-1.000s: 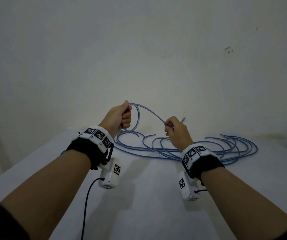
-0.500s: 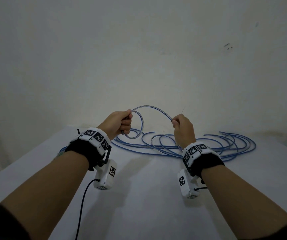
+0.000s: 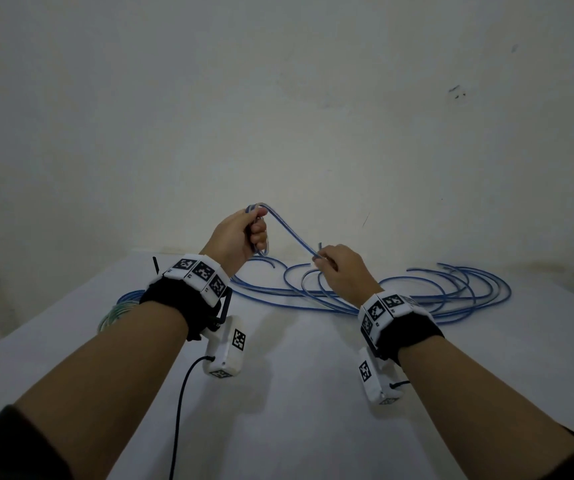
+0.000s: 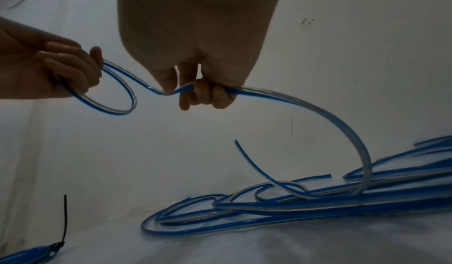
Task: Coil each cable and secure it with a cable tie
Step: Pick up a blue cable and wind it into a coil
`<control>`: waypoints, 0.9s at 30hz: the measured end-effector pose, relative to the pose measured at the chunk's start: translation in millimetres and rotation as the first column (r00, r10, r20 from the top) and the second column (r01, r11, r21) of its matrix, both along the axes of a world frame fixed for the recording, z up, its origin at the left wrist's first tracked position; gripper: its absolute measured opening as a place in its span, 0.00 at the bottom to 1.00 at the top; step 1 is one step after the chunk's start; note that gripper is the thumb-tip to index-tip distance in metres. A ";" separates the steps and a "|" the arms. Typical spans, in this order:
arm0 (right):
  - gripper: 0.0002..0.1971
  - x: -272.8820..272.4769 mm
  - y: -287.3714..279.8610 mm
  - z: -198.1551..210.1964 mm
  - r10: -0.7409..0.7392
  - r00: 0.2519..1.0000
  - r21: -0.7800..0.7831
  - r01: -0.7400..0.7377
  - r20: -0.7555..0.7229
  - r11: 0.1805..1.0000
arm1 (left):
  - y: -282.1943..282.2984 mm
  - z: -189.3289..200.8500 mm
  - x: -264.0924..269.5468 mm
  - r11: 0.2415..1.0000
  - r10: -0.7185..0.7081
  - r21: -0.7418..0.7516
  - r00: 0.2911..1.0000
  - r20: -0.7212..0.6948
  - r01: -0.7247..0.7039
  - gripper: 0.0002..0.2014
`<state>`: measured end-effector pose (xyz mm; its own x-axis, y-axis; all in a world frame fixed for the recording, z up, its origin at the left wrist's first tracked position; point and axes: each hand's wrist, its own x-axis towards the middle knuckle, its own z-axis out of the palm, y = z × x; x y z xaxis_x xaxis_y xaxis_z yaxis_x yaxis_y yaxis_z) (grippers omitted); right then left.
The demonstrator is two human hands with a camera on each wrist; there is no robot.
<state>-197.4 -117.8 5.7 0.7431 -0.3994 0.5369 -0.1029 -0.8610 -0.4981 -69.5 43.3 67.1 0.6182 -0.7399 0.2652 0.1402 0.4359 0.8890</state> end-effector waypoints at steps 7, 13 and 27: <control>0.05 -4.2 0.0 1.1 -0.015 0.996 -0.008 0.016 0.087 1.000 | -4.5 -4.4 7.3 0.984 0.170 0.042 0.983 0.068 -0.173 0.12; 0.05 -8.3 -7.1 -3.3 -0.044 0.982 -0.122 0.067 0.184 0.990 | -2.5 -6.8 2.5 0.984 0.141 0.094 0.987 0.078 -0.148 0.11; 0.05 -14.5 -5.7 2.1 -0.093 0.983 -0.266 0.134 0.161 0.954 | -8.2 -6.9 -4.1 0.984 0.023 0.175 0.996 0.087 -0.038 0.15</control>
<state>-212.0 -123.5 7.8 0.6074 -0.2984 0.7362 -0.1526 -0.9534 -0.2604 -73.6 35.1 60.1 0.6218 -0.7612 0.1844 0.0504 0.2739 0.9604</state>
